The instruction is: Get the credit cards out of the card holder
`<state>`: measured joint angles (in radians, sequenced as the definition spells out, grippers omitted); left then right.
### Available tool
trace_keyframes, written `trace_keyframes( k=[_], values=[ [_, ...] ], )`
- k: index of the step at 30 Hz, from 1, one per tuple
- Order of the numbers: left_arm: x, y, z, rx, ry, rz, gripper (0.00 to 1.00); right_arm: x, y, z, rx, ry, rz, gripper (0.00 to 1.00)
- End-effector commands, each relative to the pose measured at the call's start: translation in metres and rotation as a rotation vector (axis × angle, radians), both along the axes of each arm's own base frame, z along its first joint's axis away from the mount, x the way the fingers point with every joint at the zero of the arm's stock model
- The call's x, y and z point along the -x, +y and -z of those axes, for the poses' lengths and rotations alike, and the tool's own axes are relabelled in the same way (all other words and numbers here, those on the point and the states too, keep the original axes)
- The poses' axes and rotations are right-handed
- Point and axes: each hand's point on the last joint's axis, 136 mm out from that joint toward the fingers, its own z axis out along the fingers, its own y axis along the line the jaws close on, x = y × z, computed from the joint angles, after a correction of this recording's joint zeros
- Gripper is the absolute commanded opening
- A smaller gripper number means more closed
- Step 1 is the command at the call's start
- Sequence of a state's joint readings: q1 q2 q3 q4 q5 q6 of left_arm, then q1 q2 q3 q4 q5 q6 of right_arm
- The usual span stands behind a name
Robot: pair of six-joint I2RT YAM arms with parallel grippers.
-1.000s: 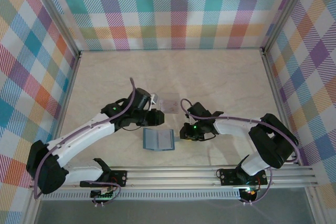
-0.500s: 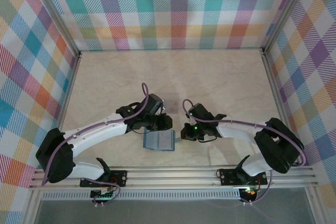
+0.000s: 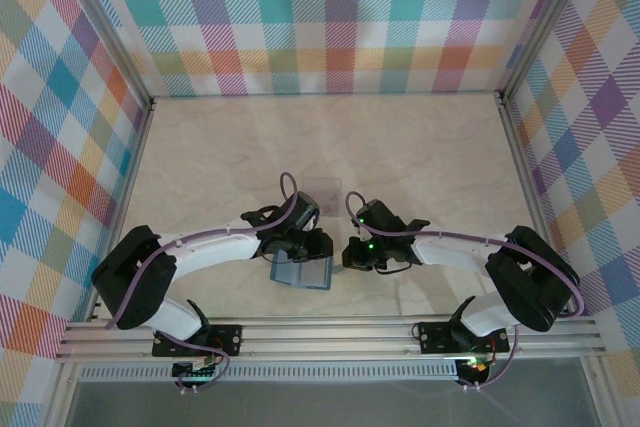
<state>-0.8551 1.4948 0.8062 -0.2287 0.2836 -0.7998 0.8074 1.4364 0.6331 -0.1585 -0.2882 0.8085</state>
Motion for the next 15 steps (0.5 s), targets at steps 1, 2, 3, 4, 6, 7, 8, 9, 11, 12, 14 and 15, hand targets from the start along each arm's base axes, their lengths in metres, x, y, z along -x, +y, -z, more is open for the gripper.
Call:
trace_keyframes(
  k=[1,2,3,4,6,7,8,9,11,12,14,15],
  values=[
    [0.012,0.000,0.016,-0.005,0.047,0.012,0.25,0.003,-0.002,0.004,0.020,0.011,0.008,0.08],
    [0.014,-0.001,0.018,-0.002,0.056,0.014,0.25,0.003,-0.002,0.004,0.020,0.010,0.008,0.09],
    [0.015,-0.002,0.021,-0.003,0.063,0.017,0.25,0.003,-0.002,0.004,0.020,0.009,0.007,0.09],
    [0.016,-0.002,0.023,-0.004,0.069,0.021,0.25,0.003,-0.003,0.004,0.022,0.010,0.006,0.09],
    [0.020,-0.004,0.027,-0.012,0.083,0.033,0.25,0.003,-0.003,0.004,0.026,0.008,0.007,0.09],
    [0.021,-0.004,0.029,-0.014,0.088,0.035,0.25,0.003,-0.004,0.005,0.027,0.008,0.008,0.10],
    [0.021,-0.004,0.032,-0.016,0.093,0.036,0.25,0.003,-0.004,0.005,0.029,0.009,0.008,0.10],
    [0.023,-0.004,0.034,-0.018,0.095,0.040,0.25,0.003,-0.004,0.006,0.029,0.009,0.008,0.09],
    [0.023,-0.003,0.036,-0.026,0.098,0.041,0.26,0.003,-0.004,0.006,0.031,0.009,0.008,0.10],
    [0.023,-0.003,0.037,-0.033,0.097,0.043,0.26,0.003,-0.005,0.006,0.035,0.009,0.007,0.10],
    [0.023,-0.001,0.039,-0.049,0.101,0.044,0.26,0.003,-0.006,0.007,0.042,0.008,0.006,0.10],
    [0.024,0.000,0.040,-0.055,0.106,0.048,0.27,0.003,-0.007,0.007,0.047,0.009,0.006,0.11]
  ],
)
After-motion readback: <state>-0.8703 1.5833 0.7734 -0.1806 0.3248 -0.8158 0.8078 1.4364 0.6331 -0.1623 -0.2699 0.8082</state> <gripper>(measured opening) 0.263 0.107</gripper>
